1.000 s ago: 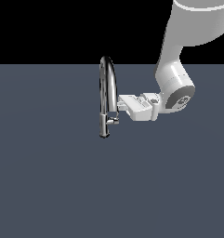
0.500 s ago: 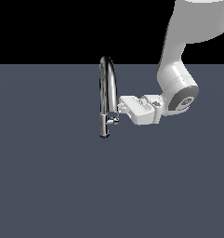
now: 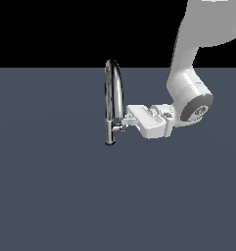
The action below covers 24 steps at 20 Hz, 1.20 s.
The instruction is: Turn on the faucet by rotating a designated handle.
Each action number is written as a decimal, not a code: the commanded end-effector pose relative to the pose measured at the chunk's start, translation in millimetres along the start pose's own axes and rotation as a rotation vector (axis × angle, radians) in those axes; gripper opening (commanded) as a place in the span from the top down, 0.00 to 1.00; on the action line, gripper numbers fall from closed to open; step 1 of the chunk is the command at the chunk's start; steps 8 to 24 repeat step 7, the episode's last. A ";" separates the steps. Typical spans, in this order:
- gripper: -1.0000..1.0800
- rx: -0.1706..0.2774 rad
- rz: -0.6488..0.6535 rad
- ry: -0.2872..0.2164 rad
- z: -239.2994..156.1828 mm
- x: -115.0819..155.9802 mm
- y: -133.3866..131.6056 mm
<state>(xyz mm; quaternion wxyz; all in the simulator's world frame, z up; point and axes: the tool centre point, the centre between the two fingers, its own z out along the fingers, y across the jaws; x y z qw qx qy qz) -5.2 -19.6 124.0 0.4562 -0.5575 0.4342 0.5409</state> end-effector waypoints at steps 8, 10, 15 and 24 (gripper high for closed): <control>1.00 0.014 0.032 0.002 -6.9 55.7 26.0; 1.00 0.014 0.032 0.002 -6.9 55.7 26.0; 1.00 0.014 0.032 0.002 -6.9 55.7 26.0; 1.00 0.014 0.032 0.002 -6.9 55.7 26.0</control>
